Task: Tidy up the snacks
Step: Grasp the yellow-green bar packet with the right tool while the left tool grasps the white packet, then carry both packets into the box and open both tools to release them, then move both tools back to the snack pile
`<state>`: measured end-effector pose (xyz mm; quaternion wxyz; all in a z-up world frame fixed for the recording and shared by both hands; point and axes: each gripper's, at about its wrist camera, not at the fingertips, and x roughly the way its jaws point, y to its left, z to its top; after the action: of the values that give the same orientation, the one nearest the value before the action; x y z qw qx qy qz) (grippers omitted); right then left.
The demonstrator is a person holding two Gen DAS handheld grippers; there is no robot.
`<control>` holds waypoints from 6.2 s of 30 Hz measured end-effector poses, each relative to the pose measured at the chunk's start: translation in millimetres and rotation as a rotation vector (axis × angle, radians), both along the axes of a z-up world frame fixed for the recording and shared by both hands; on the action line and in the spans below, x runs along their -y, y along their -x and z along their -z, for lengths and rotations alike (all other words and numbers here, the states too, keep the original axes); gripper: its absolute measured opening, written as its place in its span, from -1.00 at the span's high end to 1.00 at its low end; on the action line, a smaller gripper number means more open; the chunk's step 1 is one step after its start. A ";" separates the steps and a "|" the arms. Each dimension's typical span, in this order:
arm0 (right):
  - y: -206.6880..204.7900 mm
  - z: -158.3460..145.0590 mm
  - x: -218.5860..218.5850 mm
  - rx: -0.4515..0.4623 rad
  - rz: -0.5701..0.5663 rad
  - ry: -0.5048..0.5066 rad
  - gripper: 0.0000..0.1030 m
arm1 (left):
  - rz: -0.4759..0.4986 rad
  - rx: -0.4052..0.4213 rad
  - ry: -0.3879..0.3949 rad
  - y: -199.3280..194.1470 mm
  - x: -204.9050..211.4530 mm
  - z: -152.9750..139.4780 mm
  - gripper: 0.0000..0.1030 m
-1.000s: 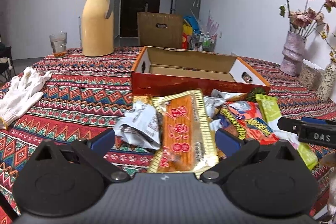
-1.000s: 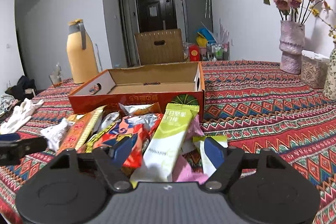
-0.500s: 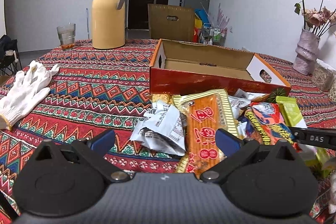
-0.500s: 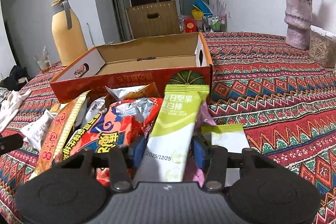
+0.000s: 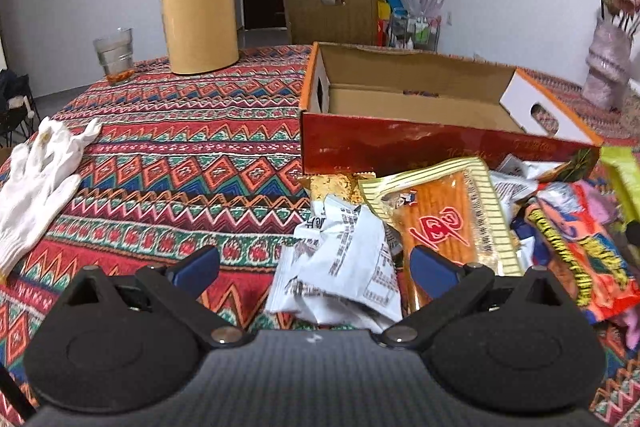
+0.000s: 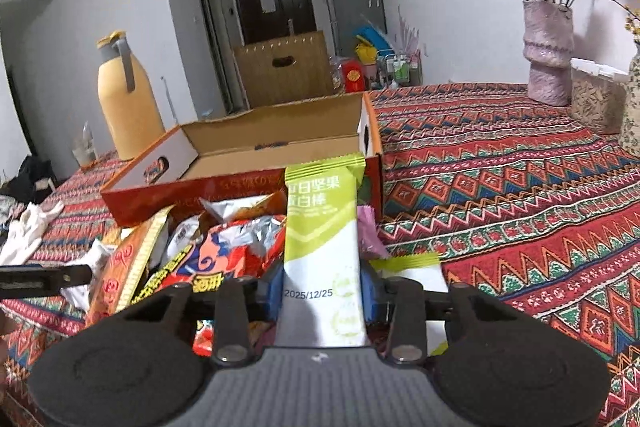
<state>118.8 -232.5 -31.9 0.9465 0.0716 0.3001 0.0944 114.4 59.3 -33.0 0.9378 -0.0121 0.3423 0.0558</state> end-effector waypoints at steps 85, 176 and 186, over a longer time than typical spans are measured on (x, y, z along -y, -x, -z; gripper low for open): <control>-198.9 -15.2 -38.6 -0.031 -0.017 -0.027 -0.80 | -0.024 0.172 0.168 -126.9 13.3 -44.9 -0.92; -30.0 5.0 -95.5 -0.088 -0.127 0.148 -0.69 | -0.031 0.104 0.241 36.0 -23.7 6.3 -1.00; -15.3 23.9 -83.4 -0.109 -0.100 0.137 -0.30 | -0.025 0.104 0.258 36.7 -24.7 6.2 -1.00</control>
<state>134.1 -149.1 -55.8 0.9255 -0.0035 0.3601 0.1169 77.7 84.0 -39.2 0.9443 -0.1399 0.2972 0.0220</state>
